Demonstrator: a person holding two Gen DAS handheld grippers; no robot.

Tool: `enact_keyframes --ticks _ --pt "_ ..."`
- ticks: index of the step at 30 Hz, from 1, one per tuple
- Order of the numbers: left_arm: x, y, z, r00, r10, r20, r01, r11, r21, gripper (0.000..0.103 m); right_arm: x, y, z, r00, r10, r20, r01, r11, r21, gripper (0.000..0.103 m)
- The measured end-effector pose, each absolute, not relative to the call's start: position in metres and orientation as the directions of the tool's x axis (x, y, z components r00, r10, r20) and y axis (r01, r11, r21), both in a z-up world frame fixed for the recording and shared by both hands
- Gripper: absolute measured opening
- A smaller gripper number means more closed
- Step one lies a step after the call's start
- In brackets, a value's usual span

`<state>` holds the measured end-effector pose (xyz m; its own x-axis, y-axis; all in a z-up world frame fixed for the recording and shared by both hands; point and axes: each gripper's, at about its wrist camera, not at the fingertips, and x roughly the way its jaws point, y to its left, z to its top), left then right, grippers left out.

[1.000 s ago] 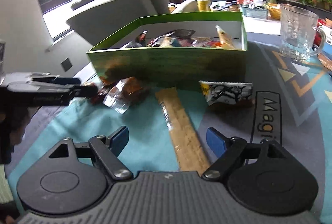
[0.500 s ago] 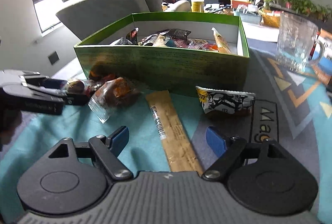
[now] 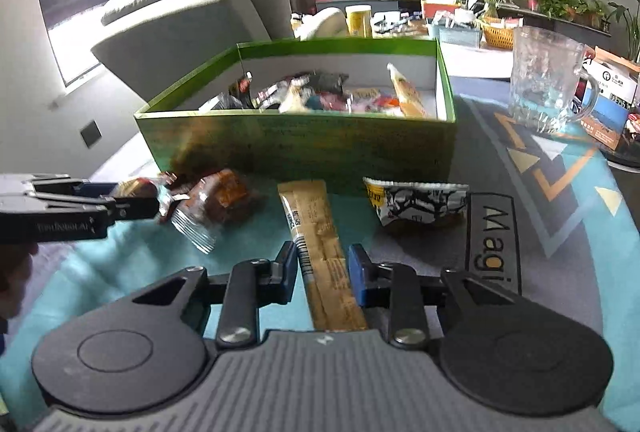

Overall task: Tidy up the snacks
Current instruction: 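Grasp the clear round-cookie packet with the left tool while the right tool grasps the tan stick packet, then lift the cookie packet over the green box with the left tool while the right tool holds the stick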

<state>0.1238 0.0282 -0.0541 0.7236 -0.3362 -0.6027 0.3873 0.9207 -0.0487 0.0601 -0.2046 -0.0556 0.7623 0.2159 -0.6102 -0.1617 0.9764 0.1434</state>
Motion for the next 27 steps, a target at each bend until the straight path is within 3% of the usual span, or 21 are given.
enact_keyframes --ticks 11,25,27 --pt "0.108 0.021 -0.011 0.782 -0.374 -0.5 0.412 0.91 -0.036 0.047 0.044 -0.212 -0.011 0.846 0.266 -0.463 -0.185 0.959 0.213 0.028" --pt "0.126 0.01 0.02 0.826 -0.387 -0.41 0.411 0.911 -0.031 0.047 0.062 -0.218 0.011 0.888 0.291 -0.356 -0.208 0.945 0.254 0.028" --pt "0.13 0.006 0.021 0.828 -0.391 -0.402 0.414 0.91 -0.031 0.047 0.067 -0.216 0.013 0.891 0.293 -0.347 -0.215 0.945 0.246 0.024"
